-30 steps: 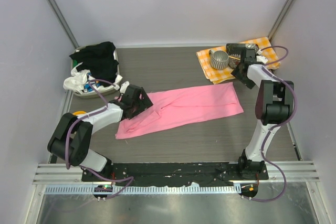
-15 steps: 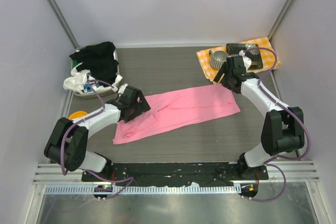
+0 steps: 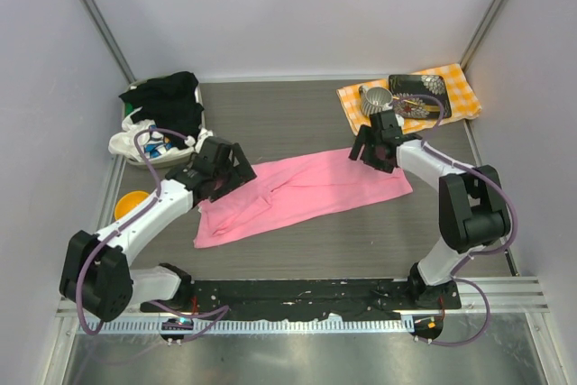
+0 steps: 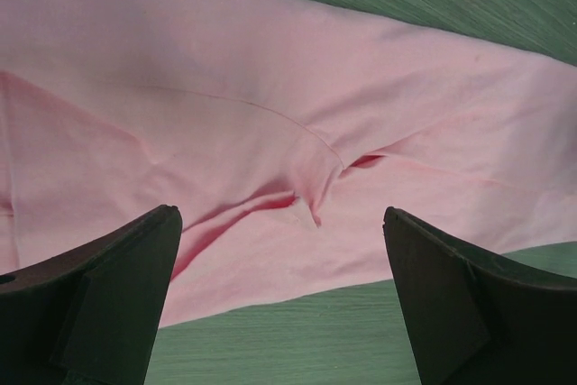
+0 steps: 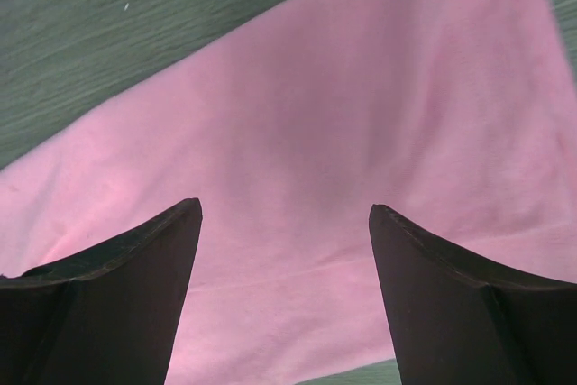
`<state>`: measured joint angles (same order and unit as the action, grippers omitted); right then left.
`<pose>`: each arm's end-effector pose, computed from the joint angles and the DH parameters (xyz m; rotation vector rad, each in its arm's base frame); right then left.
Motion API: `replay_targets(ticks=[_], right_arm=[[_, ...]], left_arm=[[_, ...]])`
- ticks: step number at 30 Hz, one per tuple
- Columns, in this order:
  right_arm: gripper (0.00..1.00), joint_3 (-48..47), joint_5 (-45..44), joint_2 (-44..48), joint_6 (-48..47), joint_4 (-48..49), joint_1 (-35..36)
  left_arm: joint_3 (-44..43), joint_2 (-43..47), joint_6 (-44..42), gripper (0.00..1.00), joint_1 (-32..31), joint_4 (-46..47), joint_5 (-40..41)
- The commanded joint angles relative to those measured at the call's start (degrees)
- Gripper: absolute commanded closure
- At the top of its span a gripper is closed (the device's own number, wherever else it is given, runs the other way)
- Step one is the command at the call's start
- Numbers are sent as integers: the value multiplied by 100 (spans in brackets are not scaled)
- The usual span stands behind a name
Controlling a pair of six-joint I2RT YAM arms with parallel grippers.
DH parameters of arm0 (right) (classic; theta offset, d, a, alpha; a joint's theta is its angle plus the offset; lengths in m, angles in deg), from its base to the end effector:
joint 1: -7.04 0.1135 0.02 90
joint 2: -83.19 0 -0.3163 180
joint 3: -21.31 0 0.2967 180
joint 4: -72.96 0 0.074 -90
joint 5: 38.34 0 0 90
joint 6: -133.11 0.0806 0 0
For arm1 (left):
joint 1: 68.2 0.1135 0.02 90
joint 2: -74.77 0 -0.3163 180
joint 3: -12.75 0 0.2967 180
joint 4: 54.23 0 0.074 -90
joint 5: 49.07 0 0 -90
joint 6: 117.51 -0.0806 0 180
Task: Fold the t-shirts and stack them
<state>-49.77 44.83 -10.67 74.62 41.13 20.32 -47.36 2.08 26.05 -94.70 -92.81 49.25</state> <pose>0.3955 0.0835 0.1886 0.4469 2.4822 0.1674 0.2843 -0.1287 0.2311 -0.6471 2.4151 -0.4276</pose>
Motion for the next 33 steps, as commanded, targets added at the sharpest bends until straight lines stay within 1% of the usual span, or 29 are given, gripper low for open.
replay_targets(ticks=[1, 5, 10, 13, 16, 20, 24, 27, 30, 33], right_arm=[[19, -88, 235, -246, -118, 355, 245], [19, 158, 138, -326, -83, 399, 272], [19, 624, 24, -133, -22, 417, 377], [20, 844, -151, 51, 83, 259, 631], [20, 1072, -389, 315, 215, 127, 834], [20, 1248, -547, 641, 356, -31, 922], [20, 1389, -670, 896, 479, -233, 1010], [20, 1564, -749, 1177, 645, -409, 1211], [20, 1784, -872, 1607, 917, -585, 1492], [20, 1986, -890, 1941, 1138, -717, 1834]], left_arm=[[-174, 193, -82, 0, 31, -410, -84], [97, 334, -21, 0, 31, -455, 73], [318, 281, 58, 0, 31, -385, 249], [441, 80, 163, 0, 31, -244, 267], [564, -306, 295, 0, 22, -104, 276], [818, -737, 374, 0, 13, 378, 381], [863, -1141, 366, 0, 13, 696, 469], [670, -1545, 322, 0, 13, 837, 557], [197, -1932, 199, 0, 13, 829, 575], [-515, -2547, 6, 0, 13, 662, 654]])
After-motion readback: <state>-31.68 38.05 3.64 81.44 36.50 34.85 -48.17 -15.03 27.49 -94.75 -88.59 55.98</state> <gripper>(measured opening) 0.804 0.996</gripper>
